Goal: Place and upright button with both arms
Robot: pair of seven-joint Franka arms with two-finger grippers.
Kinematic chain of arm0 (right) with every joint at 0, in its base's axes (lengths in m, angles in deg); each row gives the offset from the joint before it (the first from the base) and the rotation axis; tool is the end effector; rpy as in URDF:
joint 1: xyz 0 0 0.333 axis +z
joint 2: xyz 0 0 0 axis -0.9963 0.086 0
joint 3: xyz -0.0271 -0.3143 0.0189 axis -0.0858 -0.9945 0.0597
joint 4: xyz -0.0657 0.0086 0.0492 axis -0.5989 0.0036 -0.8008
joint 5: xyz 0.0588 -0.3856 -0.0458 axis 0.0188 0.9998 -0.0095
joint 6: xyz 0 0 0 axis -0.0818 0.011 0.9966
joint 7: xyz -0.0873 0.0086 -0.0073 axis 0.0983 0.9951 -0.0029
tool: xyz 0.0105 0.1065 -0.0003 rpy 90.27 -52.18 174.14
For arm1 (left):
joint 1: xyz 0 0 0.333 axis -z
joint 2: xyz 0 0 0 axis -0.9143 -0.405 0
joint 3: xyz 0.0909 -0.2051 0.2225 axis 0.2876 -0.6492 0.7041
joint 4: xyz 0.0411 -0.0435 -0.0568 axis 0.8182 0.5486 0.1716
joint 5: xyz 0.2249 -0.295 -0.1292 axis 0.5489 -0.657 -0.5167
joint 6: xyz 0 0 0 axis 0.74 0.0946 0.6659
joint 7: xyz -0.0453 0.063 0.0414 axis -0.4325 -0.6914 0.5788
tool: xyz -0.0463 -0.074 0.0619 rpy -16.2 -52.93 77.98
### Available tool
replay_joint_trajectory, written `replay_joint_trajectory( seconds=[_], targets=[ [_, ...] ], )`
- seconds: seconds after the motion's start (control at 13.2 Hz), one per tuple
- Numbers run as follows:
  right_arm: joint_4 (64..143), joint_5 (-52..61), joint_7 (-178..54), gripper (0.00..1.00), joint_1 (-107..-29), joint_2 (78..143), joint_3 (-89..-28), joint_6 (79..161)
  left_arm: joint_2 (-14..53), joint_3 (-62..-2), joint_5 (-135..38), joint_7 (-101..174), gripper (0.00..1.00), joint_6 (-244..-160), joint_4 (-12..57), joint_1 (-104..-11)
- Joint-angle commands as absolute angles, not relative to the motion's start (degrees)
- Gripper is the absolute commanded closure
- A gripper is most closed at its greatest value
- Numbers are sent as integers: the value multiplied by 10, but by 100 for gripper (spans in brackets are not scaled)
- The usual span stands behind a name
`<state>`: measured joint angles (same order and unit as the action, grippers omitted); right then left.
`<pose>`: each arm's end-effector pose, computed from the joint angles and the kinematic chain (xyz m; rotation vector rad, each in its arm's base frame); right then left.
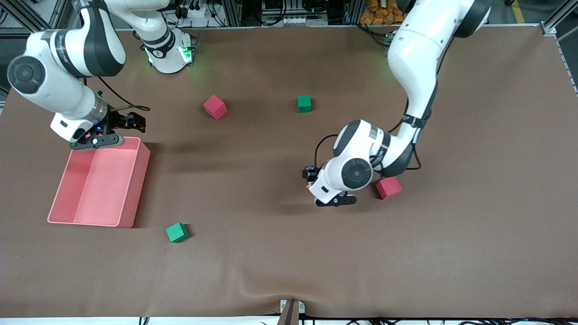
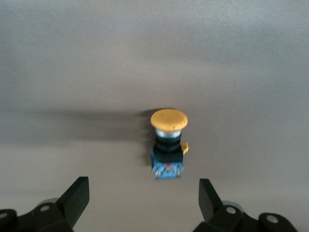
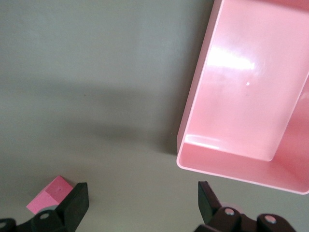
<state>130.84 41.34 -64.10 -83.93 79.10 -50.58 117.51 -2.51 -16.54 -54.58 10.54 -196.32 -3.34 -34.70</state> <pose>0.4934 0.0343 0.4308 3.1223 0.3003 -0.1545 0.5978 -0.4152 0.2347 2.9781 0.1502 -0.4539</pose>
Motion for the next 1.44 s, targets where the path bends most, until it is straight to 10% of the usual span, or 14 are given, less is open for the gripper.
replay_joint_trajectory(
  seconds=[0.0, 0.83, 1.36],
  targets=[
    [1253, 412, -689, 0, -855, 778, -498, 1136, -53, -159, -556, 56, 0, -1991, -47, -322],
    [911, 439, -713, 0, -898, 852, -497, 860, -70, -159, -554, 58, 0, -2002, -43, -314],
    [915, 385, -639, 0, -938, 846, -498, 856, -78, -159, -555, 58, 12, -2001, -40, -314]
  ],
)
